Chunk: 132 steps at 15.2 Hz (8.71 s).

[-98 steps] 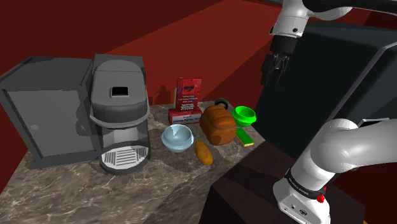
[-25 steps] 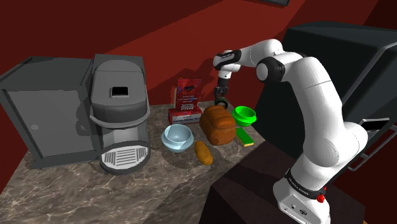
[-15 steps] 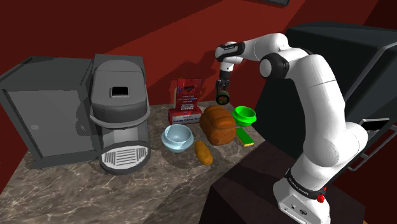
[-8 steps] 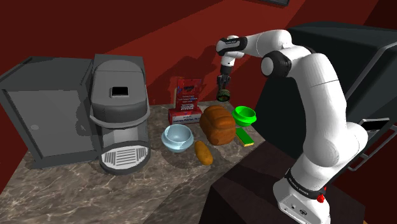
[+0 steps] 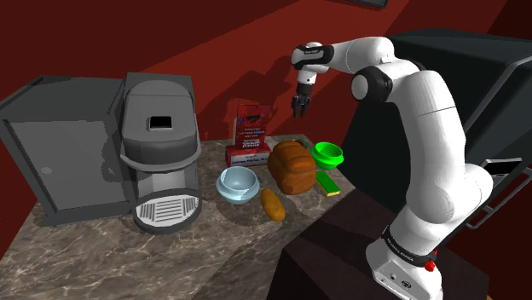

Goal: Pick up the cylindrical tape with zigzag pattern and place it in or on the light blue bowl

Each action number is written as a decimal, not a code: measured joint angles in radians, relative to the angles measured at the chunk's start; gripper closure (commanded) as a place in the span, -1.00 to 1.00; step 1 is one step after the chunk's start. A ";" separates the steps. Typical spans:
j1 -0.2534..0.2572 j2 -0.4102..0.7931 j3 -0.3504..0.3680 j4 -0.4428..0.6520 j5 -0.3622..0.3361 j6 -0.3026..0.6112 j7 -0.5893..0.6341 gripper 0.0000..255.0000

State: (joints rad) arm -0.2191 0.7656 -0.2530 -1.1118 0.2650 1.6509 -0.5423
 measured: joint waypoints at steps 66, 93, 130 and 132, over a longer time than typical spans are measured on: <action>0.079 -0.237 -0.080 -0.520 -0.082 0.478 -0.078 1.00; 0.466 -0.618 0.034 -0.994 -0.235 0.698 0.464 1.00; 0.656 -0.504 0.178 -1.047 -0.247 0.761 0.801 -1.00; 0.656 -0.504 0.178 -1.047 -0.247 0.761 0.801 -1.00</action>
State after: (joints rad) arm 0.4369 0.2620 -0.0750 -2.1585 0.0177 2.4118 0.2590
